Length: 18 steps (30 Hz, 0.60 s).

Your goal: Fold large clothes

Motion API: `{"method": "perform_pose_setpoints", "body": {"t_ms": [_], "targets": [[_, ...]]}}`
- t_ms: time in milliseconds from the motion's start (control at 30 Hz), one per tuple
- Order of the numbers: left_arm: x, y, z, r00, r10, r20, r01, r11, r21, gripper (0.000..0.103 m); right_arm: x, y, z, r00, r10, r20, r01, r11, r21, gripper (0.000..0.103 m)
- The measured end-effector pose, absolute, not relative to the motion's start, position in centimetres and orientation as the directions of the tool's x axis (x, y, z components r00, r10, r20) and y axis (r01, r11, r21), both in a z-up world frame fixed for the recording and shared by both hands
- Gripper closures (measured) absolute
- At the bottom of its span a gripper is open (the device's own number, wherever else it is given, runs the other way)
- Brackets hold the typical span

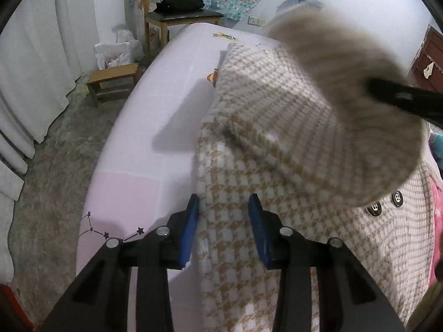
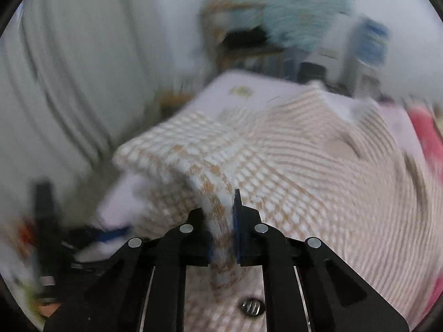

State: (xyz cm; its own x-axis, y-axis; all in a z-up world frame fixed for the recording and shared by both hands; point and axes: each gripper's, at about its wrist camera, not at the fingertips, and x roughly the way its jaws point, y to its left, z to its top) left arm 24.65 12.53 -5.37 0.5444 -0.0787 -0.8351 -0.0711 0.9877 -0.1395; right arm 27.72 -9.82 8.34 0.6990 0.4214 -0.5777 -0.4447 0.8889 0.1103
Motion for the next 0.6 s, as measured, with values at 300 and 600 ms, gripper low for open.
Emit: {"method": "perform_pose_setpoints", "body": {"t_ms": [300,600], "targets": [[25.0,12.1,-5.4,0.542,-0.057,-0.839,-0.074,0.991,-0.114,0.068,19.9,-25.9,1.3,0.713,0.457,-0.532,-0.105,0.819,0.564,0.071],[25.1,12.1,-5.4,0.539,-0.048,-0.841,-0.09,0.989,-0.114,0.068,15.4,-29.6,-1.3,0.684,0.438,-0.584,-0.017,0.809,0.587,0.04]]}}
